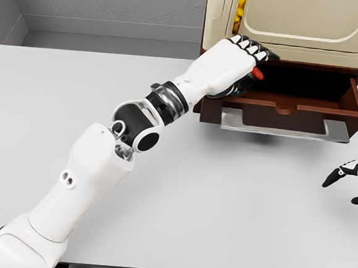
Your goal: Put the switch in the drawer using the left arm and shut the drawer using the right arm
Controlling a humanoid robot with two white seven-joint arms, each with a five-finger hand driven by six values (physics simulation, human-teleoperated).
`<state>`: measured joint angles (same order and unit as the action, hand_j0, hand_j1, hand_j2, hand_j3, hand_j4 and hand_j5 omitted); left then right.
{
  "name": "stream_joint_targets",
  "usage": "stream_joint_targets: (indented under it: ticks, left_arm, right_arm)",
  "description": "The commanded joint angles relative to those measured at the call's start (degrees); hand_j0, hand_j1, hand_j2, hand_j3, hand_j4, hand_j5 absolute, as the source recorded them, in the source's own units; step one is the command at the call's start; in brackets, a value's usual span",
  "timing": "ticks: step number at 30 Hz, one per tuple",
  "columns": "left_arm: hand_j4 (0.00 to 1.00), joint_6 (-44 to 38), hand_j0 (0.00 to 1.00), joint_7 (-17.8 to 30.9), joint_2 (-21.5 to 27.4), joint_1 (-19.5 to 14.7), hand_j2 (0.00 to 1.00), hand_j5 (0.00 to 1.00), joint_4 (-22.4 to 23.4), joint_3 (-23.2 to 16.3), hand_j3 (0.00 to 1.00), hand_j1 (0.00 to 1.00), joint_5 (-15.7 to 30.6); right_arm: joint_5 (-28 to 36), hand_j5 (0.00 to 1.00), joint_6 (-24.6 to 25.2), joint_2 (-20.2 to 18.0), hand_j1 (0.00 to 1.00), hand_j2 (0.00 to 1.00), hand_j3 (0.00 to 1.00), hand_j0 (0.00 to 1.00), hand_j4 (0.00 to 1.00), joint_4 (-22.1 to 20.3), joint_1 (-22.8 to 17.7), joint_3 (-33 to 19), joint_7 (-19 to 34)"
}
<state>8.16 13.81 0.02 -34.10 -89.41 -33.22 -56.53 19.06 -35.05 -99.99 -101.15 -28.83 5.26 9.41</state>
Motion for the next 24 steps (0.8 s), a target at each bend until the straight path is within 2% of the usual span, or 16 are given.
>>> stream_joint_targets:
  ticks: [1, 7, 10, 11, 13, 14, 16, 21, 23, 24]
  left_arm:
    - [0.90, 0.1, 0.90, 0.3, 0.0, 0.0, 0.90, 0.90, -0.2, -0.7, 0.90, 0.90, 0.6]
    - [0.92, 0.8, 0.92, 0.4, 0.0, 0.0, 0.92, 0.92, -2.2, -1.3, 0.92, 0.92, 0.7]
    - [0.94, 0.8, 0.94, 0.4, 0.0, 0.4, 0.94, 0.94, -6.2, -1.8, 0.94, 0.94, 1.1]
    - [0.99, 0.8, 0.99, 0.4, 0.0, 0.7, 0.99, 0.99, -8.3, -1.9, 0.99, 0.99, 1.2]
    - [1.00, 1.1, 1.00, 0.4, 0.0, 2.5, 1.00, 1.00, -13.8, -1.8, 1.00, 1.00, 1.7]
    - [1.00, 5.4, 1.00, 0.3, 0.0, 2.7, 1.00, 1.00, -13.9, -1.2, 1.00, 1.00, 2.5]
    - [1.00, 15.9, 1.00, 0.3, 0.0, 3.0, 1.00, 1.00, -13.9, 2.7, 1.00, 1.00, 3.7]
    - [1.00, 19.1, 1.00, 0.3, 0.0, 3.1, 1.00, 1.00, -13.9, 4.8, 1.00, 1.00, 4.3]
    - [1.00, 26.8, 1.00, 0.4, 1.6, 3.3, 1.00, 1.00, -13.8, 8.5, 1.00, 1.00, 9.3]
    - [1.00, 26.8, 1.00, 0.4, 4.0, 3.3, 1.00, 1.00, -13.8, 8.9, 1.00, 1.00, 12.7]
  right_arm:
    - [0.4, 0.67, 0.0, 0.0, 0.67, 0.67, 0.67, 0.67, 0.67, 0.0, 0.0, -0.1, 0.0]
    - [0.9, 0.67, 0.0, 0.0, 0.67, 0.67, 0.67, 0.67, 0.67, 0.0, 0.0, 0.0, -0.1]
    - [1.2, 0.67, 0.0, 0.0, 0.67, 0.67, 0.67, 0.67, 0.67, 0.0, 0.1, 0.0, 0.0]
    - [1.2, 0.67, 0.0, 0.0, 0.67, 0.67, 0.67, 0.67, 0.67, 0.0, 0.1, 0.0, -0.1]
    - [1.9, 0.67, 0.0, 0.0, 0.67, 0.67, 0.67, 0.67, 0.67, 0.0, 0.2, -0.1, -0.1]
    - [2.1, 0.67, 0.0, 0.0, 0.67, 0.67, 0.67, 0.67, 0.67, 0.0, 0.2, -0.1, -0.1]
    - [2.1, 0.67, 0.0, 0.0, 0.67, 0.67, 0.67, 0.67, 0.67, 0.0, 0.2, -0.1, -0.1]
    - [2.1, 0.67, 0.0, 0.0, 0.67, 0.67, 0.67, 0.67, 0.67, 0.0, 0.2, 0.0, 0.0]
    - [2.1, 0.67, 0.0, 0.0, 0.67, 0.67, 0.67, 0.67, 0.67, 0.0, 0.3, 0.0, 0.0]
    - [2.1, 0.67, 0.0, 0.0, 0.67, 0.67, 0.67, 0.67, 0.67, 0.0, 0.3, 0.0, 0.0]
